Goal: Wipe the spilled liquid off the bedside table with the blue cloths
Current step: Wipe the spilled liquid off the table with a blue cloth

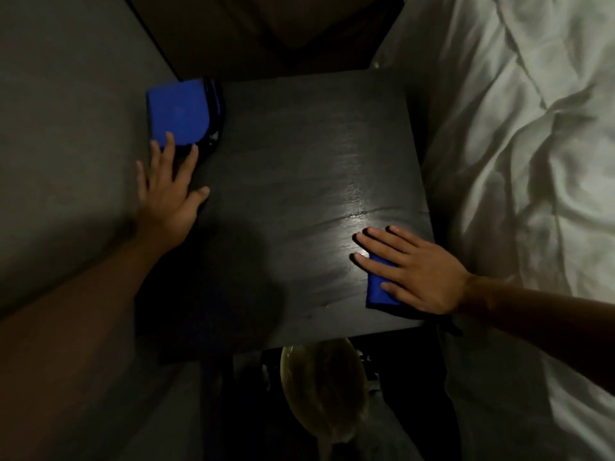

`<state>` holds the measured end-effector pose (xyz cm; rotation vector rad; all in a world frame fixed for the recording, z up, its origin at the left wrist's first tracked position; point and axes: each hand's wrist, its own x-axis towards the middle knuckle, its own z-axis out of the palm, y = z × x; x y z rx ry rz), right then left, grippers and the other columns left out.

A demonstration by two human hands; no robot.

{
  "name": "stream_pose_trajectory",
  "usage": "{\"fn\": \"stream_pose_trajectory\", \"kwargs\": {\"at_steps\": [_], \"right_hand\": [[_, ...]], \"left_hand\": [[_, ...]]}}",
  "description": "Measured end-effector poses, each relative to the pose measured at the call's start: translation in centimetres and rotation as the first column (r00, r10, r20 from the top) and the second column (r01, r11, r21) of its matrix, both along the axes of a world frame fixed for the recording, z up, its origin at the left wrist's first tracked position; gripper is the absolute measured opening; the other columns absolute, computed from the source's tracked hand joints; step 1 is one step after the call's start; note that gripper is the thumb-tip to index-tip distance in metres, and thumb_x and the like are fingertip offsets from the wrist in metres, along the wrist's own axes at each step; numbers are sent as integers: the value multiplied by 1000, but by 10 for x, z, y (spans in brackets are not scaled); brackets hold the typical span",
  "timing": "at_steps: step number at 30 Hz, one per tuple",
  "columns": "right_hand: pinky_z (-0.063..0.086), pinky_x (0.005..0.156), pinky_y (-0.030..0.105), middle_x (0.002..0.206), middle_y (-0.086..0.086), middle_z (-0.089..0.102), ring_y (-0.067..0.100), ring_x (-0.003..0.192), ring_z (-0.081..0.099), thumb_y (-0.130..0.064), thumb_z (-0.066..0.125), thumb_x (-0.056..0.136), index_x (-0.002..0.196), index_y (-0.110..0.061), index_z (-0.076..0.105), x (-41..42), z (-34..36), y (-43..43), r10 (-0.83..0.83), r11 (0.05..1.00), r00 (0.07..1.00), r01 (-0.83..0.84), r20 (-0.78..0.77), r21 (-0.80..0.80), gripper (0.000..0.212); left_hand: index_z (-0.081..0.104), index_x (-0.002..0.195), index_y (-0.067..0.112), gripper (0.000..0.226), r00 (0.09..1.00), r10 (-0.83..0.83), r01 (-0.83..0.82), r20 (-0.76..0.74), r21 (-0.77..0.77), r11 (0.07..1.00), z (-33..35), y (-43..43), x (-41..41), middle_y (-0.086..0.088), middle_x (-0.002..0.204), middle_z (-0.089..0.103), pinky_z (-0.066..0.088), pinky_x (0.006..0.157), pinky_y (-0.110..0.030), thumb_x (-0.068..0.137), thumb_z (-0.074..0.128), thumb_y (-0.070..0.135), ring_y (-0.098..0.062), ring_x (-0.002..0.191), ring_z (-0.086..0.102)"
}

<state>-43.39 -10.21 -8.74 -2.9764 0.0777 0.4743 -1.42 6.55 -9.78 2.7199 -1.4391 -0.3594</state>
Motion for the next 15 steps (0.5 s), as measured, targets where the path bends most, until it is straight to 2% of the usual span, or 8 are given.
{"fn": "stream_pose_trajectory", "kwargs": {"at_steps": [4, 7, 10, 13, 15], "right_hand": [[13, 125, 49, 170, 10, 5, 26, 157, 0, -46, 20, 107, 163, -20, 10, -4, -1, 24, -198, 980, 980, 199, 11, -16, 62], [15, 125, 50, 170, 11, 7, 26, 157, 0, -45, 20, 106, 162, -18, 14, -2, -3, 45, -377, 926, 925, 377, 38, -4, 63], [18, 124, 52, 170, 13, 7, 27, 157, 0, -44, 18, 106, 162, -16, 15, 7, -4, 70, -568, 822, 821, 569, 56, 4, 63], [5, 126, 48, 170, 13, 1, 26, 157, -7, -42, 17, 105, 162, -17, 10, 23, -8, 95, -737, 674, 672, 739, 72, -6, 63], [0, 126, 47, 170, 12, -3, 26, 156, -10, -43, 15, 105, 162, -20, 5, 29, -11, 102, -775, 629, 628, 777, 68, -3, 63]], "left_hand": [[9, 154, 33, 72, 998, -53, 52, -30, -32, 998, -5, 12, -5, 0, 165, -7, -2, 120, -49, 95, 49, 37, -21, 150, -9], [9, 154, 32, 71, 997, -26, 25, -72, -23, 999, -1, 10, -8, 1, 164, -8, -2, 120, -48, 96, 49, 34, -21, 150, -10], [8, 154, 33, 70, 996, -16, 16, -93, 1, 1000, 0, 8, -9, 2, 164, -10, -5, 120, -48, 97, 48, 35, -19, 150, -12], [6, 154, 34, 70, 994, -12, 14, -105, 19, 1000, 1, 8, -10, 3, 164, -13, -6, 120, -47, 97, 47, 37, -18, 149, -14], [6, 154, 32, 71, 993, -21, 22, -114, 7, 1000, 3, 9, -9, 2, 164, -13, -6, 120, -47, 97, 48, 35, -19, 149, -14]]}}
